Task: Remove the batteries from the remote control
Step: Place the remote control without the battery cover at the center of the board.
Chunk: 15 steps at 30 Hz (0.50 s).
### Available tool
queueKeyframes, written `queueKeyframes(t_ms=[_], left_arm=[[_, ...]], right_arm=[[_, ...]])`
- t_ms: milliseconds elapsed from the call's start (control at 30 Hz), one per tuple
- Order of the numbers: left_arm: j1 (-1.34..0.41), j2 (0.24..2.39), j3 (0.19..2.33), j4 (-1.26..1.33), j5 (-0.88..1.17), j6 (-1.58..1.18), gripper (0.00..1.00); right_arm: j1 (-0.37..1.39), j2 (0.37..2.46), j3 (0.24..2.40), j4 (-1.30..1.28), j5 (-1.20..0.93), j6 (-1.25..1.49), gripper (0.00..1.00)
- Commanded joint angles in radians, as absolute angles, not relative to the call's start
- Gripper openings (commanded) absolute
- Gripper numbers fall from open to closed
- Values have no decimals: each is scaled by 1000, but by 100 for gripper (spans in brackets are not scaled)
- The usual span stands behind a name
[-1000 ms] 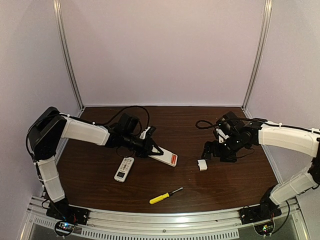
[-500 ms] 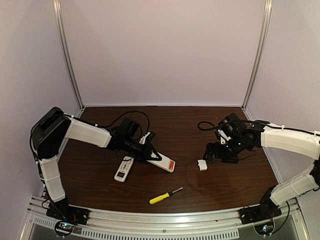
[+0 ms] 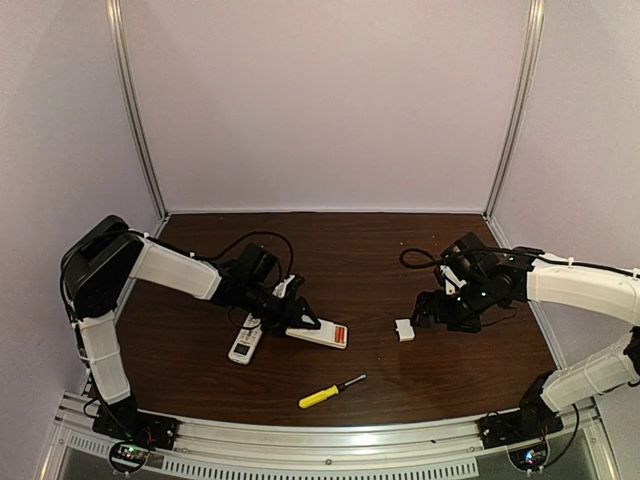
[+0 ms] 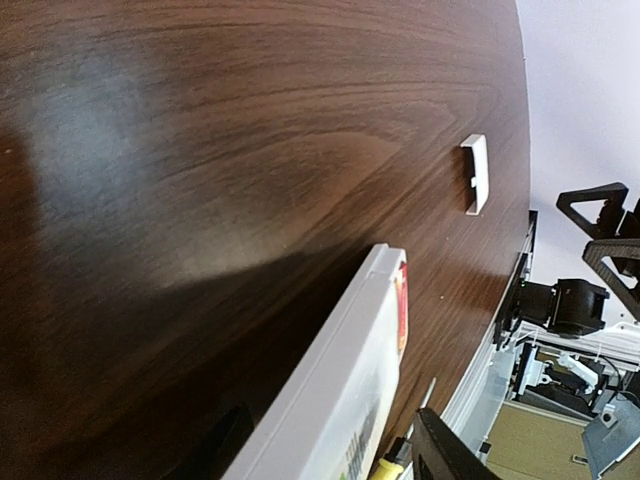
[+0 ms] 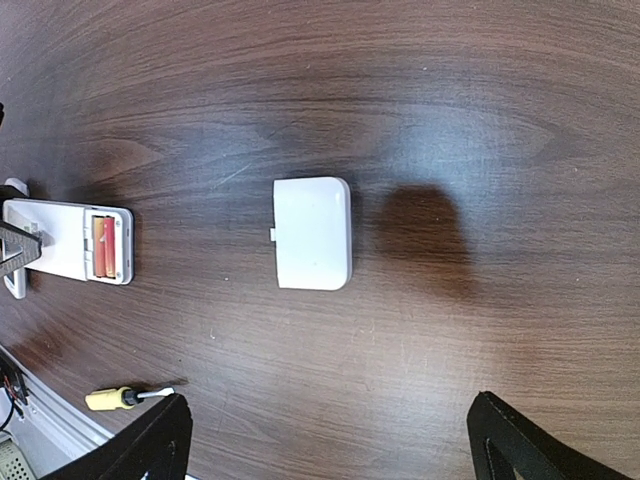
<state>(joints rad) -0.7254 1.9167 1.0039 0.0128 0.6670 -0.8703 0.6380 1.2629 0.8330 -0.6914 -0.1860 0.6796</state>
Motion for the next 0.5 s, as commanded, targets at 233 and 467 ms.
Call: queueKeyframes(t_ms=[233,467], left_arm=[[-725,1802,1008,-111,564,-799,97],[-734,1746,1047,-267,498,-701,97]], right_arm=[[635,1208,808,-705,-164,690,98],[637,1167,773,-691,-167,723,98]])
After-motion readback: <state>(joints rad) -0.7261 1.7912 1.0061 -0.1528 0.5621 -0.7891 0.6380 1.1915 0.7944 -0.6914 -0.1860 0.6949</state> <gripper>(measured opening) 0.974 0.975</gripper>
